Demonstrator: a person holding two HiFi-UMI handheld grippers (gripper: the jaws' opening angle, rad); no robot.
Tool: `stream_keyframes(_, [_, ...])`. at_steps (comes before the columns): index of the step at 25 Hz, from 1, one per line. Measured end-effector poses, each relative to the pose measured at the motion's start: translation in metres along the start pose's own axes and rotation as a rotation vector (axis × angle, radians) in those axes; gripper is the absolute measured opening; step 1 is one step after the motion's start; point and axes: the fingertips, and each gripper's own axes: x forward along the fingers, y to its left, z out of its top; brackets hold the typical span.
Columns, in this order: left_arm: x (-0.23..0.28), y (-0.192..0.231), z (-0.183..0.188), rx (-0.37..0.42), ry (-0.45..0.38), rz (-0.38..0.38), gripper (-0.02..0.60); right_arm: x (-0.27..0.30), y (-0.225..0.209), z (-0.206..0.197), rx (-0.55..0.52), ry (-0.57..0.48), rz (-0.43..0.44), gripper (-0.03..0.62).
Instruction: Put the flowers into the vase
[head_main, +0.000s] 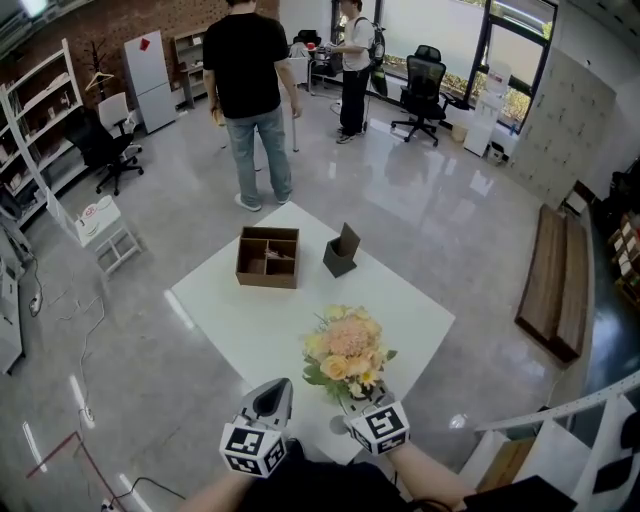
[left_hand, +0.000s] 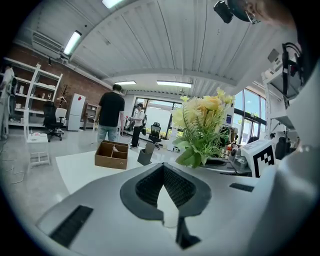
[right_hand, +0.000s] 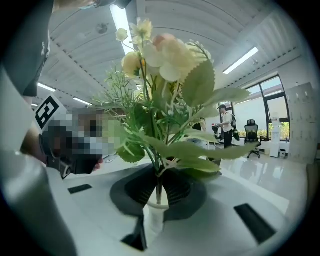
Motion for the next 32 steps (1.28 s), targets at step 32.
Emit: stream_keyframes(32, [-0.005,0.006,-0.004,-0.028,-0.009,0.023,0.003,0.003,0.003,-0.023,-0.079,0.232,0.019,0.050])
